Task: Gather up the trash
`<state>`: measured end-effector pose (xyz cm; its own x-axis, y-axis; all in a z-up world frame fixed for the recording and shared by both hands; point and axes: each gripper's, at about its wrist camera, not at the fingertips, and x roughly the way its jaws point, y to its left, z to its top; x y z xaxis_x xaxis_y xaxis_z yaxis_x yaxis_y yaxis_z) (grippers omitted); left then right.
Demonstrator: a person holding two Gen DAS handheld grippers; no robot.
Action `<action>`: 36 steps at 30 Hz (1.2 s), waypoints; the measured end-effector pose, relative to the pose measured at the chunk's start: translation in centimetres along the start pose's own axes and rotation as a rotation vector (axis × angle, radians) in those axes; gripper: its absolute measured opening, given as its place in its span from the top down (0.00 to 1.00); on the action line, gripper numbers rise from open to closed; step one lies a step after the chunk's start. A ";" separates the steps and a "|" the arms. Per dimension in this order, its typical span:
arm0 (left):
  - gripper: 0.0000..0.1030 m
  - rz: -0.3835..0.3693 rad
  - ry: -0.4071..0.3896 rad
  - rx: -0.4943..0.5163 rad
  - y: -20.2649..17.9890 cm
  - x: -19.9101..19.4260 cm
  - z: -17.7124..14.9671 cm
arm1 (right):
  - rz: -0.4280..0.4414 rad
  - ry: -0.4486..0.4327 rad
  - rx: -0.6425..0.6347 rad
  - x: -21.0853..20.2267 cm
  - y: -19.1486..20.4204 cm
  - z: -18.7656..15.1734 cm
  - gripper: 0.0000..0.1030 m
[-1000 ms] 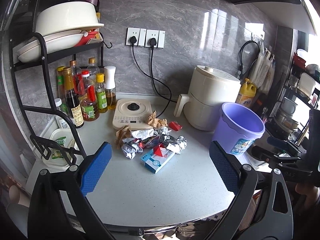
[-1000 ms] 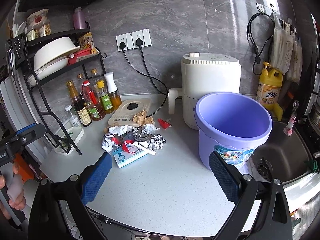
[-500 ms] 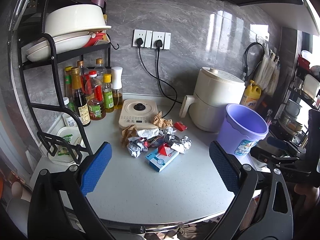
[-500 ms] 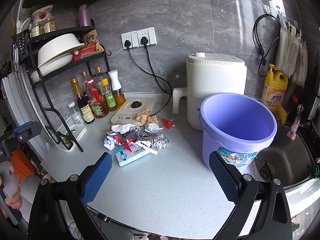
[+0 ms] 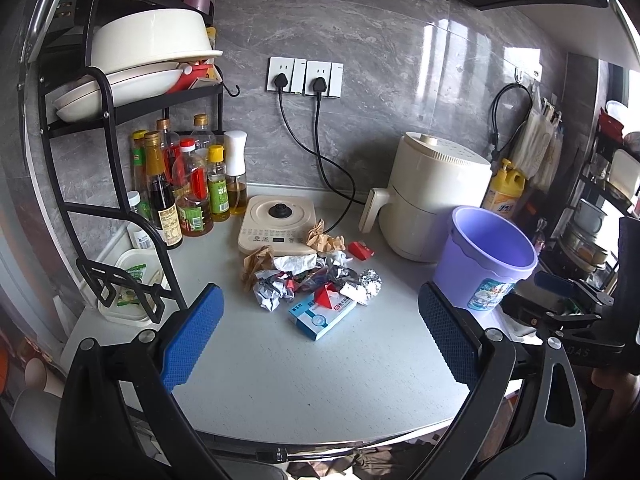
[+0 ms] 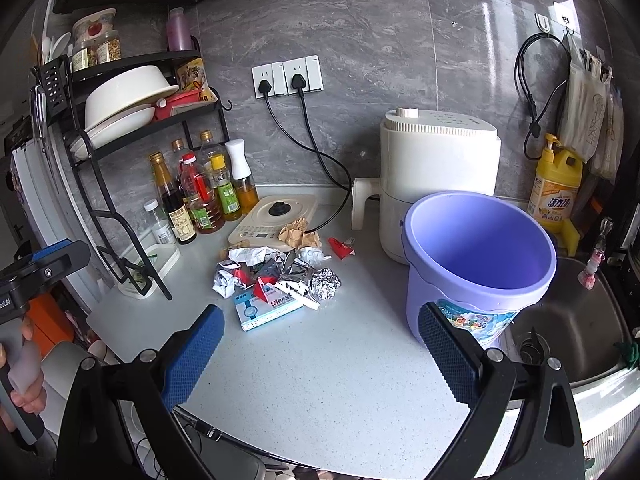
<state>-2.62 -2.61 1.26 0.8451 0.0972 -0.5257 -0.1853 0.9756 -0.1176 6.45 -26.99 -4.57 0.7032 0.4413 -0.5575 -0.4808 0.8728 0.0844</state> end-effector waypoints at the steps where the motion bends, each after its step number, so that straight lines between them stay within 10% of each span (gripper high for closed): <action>1: 0.06 0.003 0.003 0.001 -0.2 0.0 -0.1 | 0.006 0.006 -0.002 0.0 -0.2 -0.1 0.08; 22: 0.06 0.050 0.099 -0.068 -1.9 3.1 -2.6 | 0.156 0.096 -0.075 2.4 -2.4 -0.2 0.08; 36: 0.25 -0.043 0.183 -0.091 3.9 13.4 -1.4 | 0.127 0.145 -0.088 11.0 0.3 1.5 0.14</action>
<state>7.29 2.21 -7.41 0.7497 0.0109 -0.6617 -0.2030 0.9555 -0.2142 14.85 -21.56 -9.44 0.5541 0.5066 -0.6606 -0.6094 0.7874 0.0927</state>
